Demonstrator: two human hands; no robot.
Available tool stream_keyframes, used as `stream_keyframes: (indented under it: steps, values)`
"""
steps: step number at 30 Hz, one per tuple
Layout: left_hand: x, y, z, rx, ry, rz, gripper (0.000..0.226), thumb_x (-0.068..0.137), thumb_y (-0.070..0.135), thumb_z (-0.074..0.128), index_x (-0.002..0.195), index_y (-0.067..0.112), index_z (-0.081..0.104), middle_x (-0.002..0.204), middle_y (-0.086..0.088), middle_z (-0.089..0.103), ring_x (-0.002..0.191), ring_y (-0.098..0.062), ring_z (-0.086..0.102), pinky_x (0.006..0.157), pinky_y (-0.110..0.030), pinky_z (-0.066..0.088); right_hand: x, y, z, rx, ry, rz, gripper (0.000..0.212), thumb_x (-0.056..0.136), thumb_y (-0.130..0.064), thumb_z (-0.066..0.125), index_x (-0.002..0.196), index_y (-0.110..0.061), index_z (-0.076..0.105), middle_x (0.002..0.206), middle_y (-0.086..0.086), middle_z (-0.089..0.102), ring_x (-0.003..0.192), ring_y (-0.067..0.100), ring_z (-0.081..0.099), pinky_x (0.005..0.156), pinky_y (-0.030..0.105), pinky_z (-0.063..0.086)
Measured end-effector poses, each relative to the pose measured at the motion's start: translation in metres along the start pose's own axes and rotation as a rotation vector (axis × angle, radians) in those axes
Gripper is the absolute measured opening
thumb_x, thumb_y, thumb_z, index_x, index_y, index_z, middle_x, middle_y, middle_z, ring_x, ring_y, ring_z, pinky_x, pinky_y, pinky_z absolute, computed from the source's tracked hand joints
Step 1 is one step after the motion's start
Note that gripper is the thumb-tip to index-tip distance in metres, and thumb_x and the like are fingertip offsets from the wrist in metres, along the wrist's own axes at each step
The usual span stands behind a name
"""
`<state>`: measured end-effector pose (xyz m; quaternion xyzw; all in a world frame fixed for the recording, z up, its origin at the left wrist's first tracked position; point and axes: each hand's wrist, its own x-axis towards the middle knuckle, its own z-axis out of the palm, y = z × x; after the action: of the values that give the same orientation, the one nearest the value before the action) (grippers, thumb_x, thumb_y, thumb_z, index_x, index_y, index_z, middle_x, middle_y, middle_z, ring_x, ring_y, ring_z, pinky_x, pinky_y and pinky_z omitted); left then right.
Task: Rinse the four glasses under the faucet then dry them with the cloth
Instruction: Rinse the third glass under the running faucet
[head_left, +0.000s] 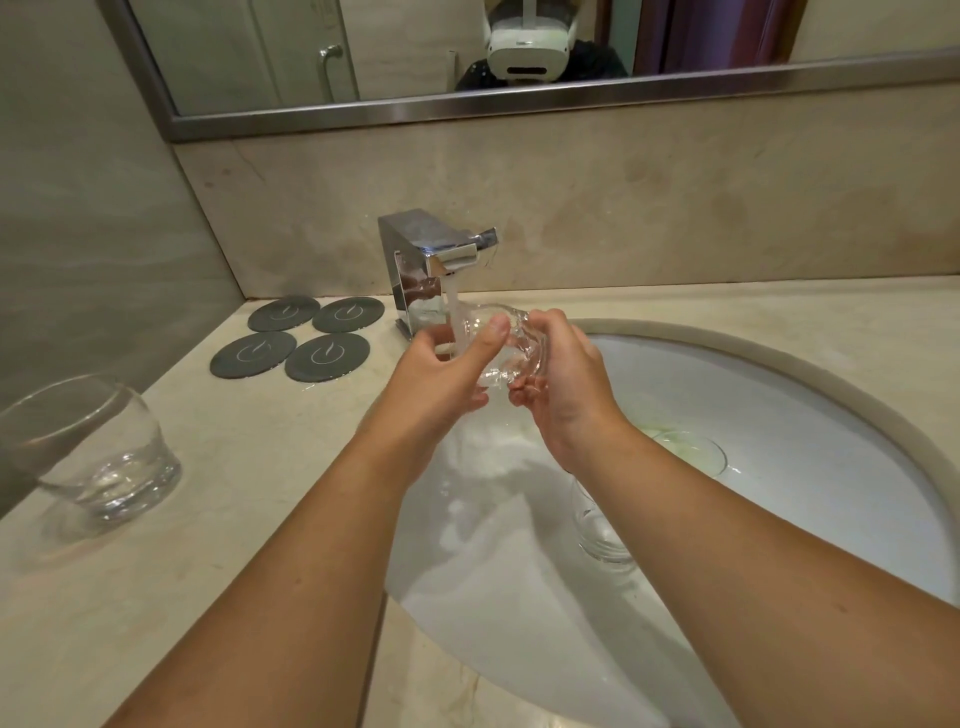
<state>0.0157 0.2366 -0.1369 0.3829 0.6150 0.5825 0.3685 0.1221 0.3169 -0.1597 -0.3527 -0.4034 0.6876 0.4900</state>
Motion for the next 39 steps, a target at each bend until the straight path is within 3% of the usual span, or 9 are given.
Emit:
stream_keyframes:
  steps: [4,8,14,17,20,25,31,36,39]
  values:
    - [0.002,0.0,-0.002,-0.035,0.027,0.057,0.052,0.088,0.04,0.088,0.13,0.022,0.063,0.116,0.005,0.079,0.106,-0.012,0.077,0.086,-0.033,0.062,0.002,0.001,0.0,-0.016,-0.022,0.011,0.031,0.092,-0.038,0.062,0.108,-0.013,0.072,0.087,0.005,0.067,0.06,0.019,0.056,0.05,0.029,0.041]
    - [0.003,0.0,-0.003,-0.022,0.027,0.135,0.065,0.071,0.044,0.088,0.13,0.03,0.064,0.124,0.005,0.076,0.11,-0.012,0.076,0.088,-0.035,0.06,-0.001,-0.001,-0.001,-0.025,-0.02,0.114,0.045,0.098,-0.057,0.062,0.111,-0.016,0.074,0.087,0.004,0.066,0.051,0.015,0.051,0.048,0.029,0.035]
    - [0.006,-0.005,-0.005,0.003,-0.017,0.112,0.085,0.058,0.049,0.089,0.136,0.035,0.059,0.135,0.005,0.072,0.127,-0.017,0.069,0.111,-0.048,0.053,-0.003,-0.002,0.002,0.064,-0.014,0.1,0.023,0.097,-0.031,0.064,0.104,-0.01,0.068,0.081,0.007,0.062,0.048,0.015,0.046,0.046,0.027,0.034]
    - [0.001,-0.001,-0.002,0.008,-0.033,0.048,0.086,0.066,0.064,0.094,0.137,0.034,0.056,0.134,0.012,0.07,0.123,-0.008,0.068,0.104,-0.041,0.055,-0.003,-0.003,0.001,0.079,-0.01,0.07,0.024,0.096,-0.025,0.059,0.108,-0.006,0.068,0.078,0.01,0.058,0.05,0.016,0.046,0.048,0.03,0.036]
    - [-0.005,0.003,-0.001,0.084,0.005,0.01,0.072,0.066,0.074,0.076,0.124,0.036,0.055,0.129,0.008,0.068,0.114,-0.014,0.069,0.093,-0.036,0.06,-0.003,-0.003,0.002,0.061,-0.005,0.042,0.02,0.095,-0.021,0.055,0.104,-0.007,0.065,0.084,0.012,0.06,0.051,0.019,0.047,0.049,0.031,0.039]
    - [-0.002,0.002,-0.002,0.101,0.077,0.056,0.043,0.084,0.056,0.083,0.113,0.034,0.06,0.115,0.008,0.072,0.099,-0.011,0.074,0.083,-0.032,0.06,0.0,-0.001,0.0,-0.003,-0.02,0.043,0.026,0.095,-0.028,0.054,0.107,-0.008,0.067,0.091,0.015,0.06,0.054,0.019,0.054,0.05,0.029,0.045]
    - [0.0,-0.001,-0.004,0.154,0.089,0.142,0.083,0.063,0.059,0.088,0.136,0.032,0.061,0.128,0.01,0.072,0.121,-0.011,0.07,0.107,-0.045,0.057,0.001,0.002,-0.002,-0.072,-0.019,0.198,0.054,0.097,-0.065,0.062,0.121,-0.017,0.072,0.095,0.006,0.066,0.058,0.018,0.056,0.047,0.029,0.041]
    - [0.004,-0.003,-0.005,0.084,0.019,0.088,0.083,0.056,0.044,0.089,0.134,0.036,0.062,0.127,0.006,0.074,0.118,-0.013,0.072,0.107,-0.043,0.055,0.0,0.0,0.0,0.06,-0.017,0.168,0.033,0.098,-0.036,0.067,0.116,-0.008,0.069,0.085,0.009,0.063,0.05,0.016,0.048,0.044,0.027,0.037]
    - [0.002,-0.001,-0.002,0.019,-0.023,0.017,0.079,0.07,0.05,0.09,0.139,0.031,0.056,0.124,0.008,0.075,0.113,-0.011,0.072,0.097,-0.035,0.054,0.002,0.001,0.0,0.059,-0.005,0.124,0.041,0.094,-0.028,0.064,0.124,-0.001,0.068,0.091,0.012,0.061,0.047,0.016,0.049,0.045,0.027,0.039]
